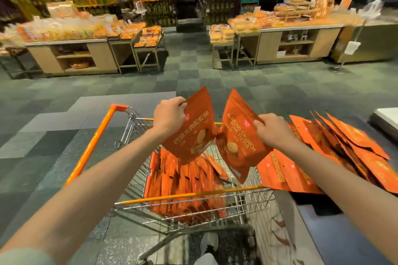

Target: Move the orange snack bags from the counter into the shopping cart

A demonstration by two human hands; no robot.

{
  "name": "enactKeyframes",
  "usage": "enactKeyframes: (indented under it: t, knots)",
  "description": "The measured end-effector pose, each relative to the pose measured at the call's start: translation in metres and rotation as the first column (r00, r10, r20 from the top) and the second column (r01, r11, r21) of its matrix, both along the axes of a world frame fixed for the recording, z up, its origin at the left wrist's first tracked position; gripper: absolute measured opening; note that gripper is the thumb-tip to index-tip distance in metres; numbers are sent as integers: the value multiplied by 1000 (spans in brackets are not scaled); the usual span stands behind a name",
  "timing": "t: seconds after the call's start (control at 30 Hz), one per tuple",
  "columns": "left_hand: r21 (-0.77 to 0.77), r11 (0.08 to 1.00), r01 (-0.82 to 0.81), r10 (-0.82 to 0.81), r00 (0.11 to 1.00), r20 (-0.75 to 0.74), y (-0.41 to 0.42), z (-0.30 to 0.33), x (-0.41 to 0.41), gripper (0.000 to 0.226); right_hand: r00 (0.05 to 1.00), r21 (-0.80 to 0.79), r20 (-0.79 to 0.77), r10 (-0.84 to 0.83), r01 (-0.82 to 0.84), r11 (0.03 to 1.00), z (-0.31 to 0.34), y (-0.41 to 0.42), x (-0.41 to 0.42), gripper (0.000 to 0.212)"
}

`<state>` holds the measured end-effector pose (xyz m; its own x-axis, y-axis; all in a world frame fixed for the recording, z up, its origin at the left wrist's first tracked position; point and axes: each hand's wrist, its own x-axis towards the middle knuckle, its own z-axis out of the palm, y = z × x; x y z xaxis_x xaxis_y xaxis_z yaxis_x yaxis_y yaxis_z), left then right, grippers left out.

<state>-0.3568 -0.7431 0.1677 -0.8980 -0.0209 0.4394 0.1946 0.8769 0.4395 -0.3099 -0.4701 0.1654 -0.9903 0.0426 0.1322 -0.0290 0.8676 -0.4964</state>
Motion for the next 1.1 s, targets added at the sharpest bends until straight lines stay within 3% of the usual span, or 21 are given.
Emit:
enactKeyframes:
  t: [0.2, 0.4, 0.73, 0.9, 1.0, 1.1]
  knots:
    - [-12, 999, 41, -39, 991, 124, 33, -37, -75, 20, 999, 42, 44, 6, -8, 999, -44, 23, -60, 27]
    - [92, 995, 38, -71, 917, 393, 81, -99, -146, 21, 991, 43, 120, -53, 48, 998, -85, 40, -122, 26]
    - [263, 959, -101, -116, 710, 694, 140, -182, -223, 25, 945, 29, 283, -165, 163, 986, -134, 66, -179, 31]
    - [183, 972, -146, -72, 561, 825, 142, -231, -215, 18, 915, -26, 365, -173, 196, 980, -160, 59, -192, 25]
    - [121, 976, -181, -29, 442, 896, 135, -268, -198, 16, 890, -30, 425, -165, 196, 980, -182, 53, -196, 39]
    - [59, 976, -207, 11, 322, 947, 126, -295, -185, 20, 852, -51, 498, -160, 214, 976, -208, 47, -198, 38]
